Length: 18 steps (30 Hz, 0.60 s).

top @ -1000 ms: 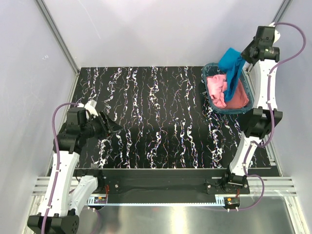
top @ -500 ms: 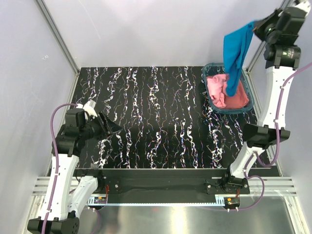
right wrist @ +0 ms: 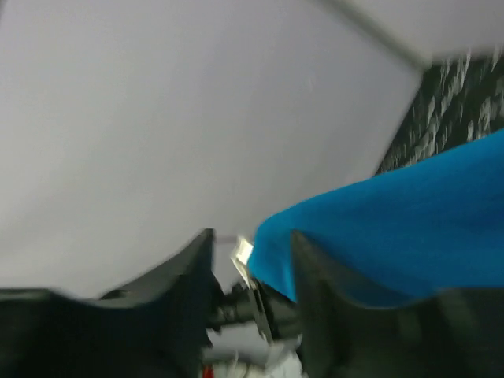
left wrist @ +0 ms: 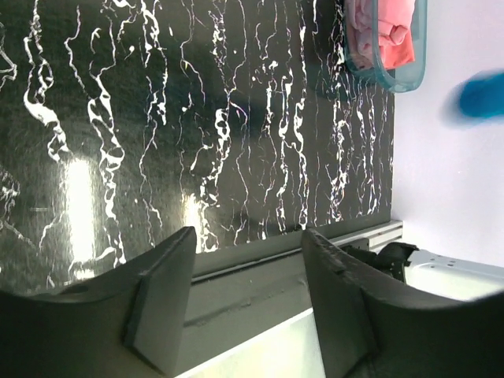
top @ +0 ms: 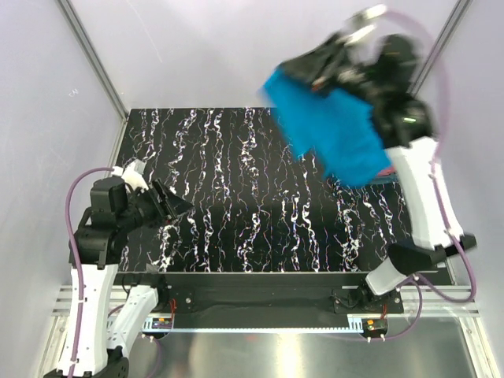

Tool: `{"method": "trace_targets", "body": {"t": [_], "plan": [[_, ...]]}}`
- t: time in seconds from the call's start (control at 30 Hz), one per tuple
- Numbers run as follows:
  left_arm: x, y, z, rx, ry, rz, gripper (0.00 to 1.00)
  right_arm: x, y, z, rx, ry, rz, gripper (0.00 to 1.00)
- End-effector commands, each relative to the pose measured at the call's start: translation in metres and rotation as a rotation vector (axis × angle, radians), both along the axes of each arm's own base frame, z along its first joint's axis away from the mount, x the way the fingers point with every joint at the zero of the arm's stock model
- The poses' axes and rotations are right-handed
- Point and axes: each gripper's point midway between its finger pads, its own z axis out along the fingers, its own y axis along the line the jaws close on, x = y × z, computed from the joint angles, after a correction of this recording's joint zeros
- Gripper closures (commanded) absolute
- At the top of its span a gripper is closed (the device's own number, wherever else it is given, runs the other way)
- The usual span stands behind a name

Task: Fold and stack the t-shirts
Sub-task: Move the tshirt to the center of the board

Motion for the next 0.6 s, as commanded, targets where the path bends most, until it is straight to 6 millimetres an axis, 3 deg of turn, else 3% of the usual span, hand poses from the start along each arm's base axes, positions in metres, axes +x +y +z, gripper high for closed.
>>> {"method": "trace_targets", "body": {"t": [0.0,0.03,0.07,0.1,0.13,0.17,0.2,0.23,0.27,0.3,0.33,0.37,0.4,0.43,0.47,0.53,0.57], "plan": [[-0.009,0.006,0.020,0.023,-0.045,0.025,0.37,-0.012,0.074,-0.147,-0.229,0.357,0.223,0.41],[-0.013,0.006,0.022,0.023,-0.044,0.030,0.36,-0.017,0.078,-0.163,-0.260,0.377,0.226,0.38],[-0.014,0.009,0.026,0.029,-0.055,0.049,0.35,-0.024,0.081,-0.198,-0.313,0.436,0.230,0.34],[-0.017,0.011,0.028,0.030,-0.059,0.059,0.34,-0.028,0.072,-0.203,-0.350,0.408,0.185,0.27],[-0.020,0.012,0.026,0.034,-0.048,0.068,0.34,-0.031,0.066,-0.214,-0.376,0.413,0.172,0.26],[-0.024,0.014,0.024,0.039,-0.050,0.080,0.34,-0.037,0.056,-0.241,-0.435,0.468,0.152,0.24],[-0.026,0.014,0.023,0.038,-0.043,0.083,0.34,-0.044,0.046,-0.245,-0.473,0.463,0.129,0.24],[-0.028,0.014,0.019,0.037,-0.030,0.084,0.34,-0.044,0.034,-0.259,-0.543,0.459,0.094,0.25],[-0.030,0.013,0.014,0.033,-0.018,0.080,0.34,-0.056,0.020,-0.287,-0.620,0.540,0.087,0.27],[-0.029,0.013,0.011,0.031,-0.008,0.077,0.35,-0.056,-0.002,-0.302,-0.709,0.559,-0.004,0.30],[-0.029,0.012,0.009,0.025,0.000,0.073,0.37,-0.062,-0.019,-0.319,-0.784,0.600,-0.051,0.37],[-0.028,0.009,0.007,0.013,0.014,0.064,0.38,-0.081,-0.044,-0.352,-0.892,0.706,-0.090,0.48],[-0.026,0.007,-0.003,0.005,0.045,0.059,0.40,-0.084,-0.068,-0.360,-0.924,0.753,-0.197,0.57],[-0.022,0.005,-0.003,-0.009,0.041,0.053,0.41,-0.092,-0.079,-0.369,-0.932,0.798,-0.229,0.65],[-0.020,0.000,-0.008,-0.034,0.071,0.037,0.42,-0.107,-0.091,-0.394,-0.959,0.869,-0.242,0.69],[-0.016,-0.007,-0.023,-0.045,0.117,0.011,0.44,-0.123,-0.103,-0.400,-0.889,0.932,-0.289,0.69],[-0.013,-0.010,-0.029,-0.042,0.146,0.017,0.44,-0.137,-0.107,-0.419,-0.892,0.981,-0.275,0.66]]}}
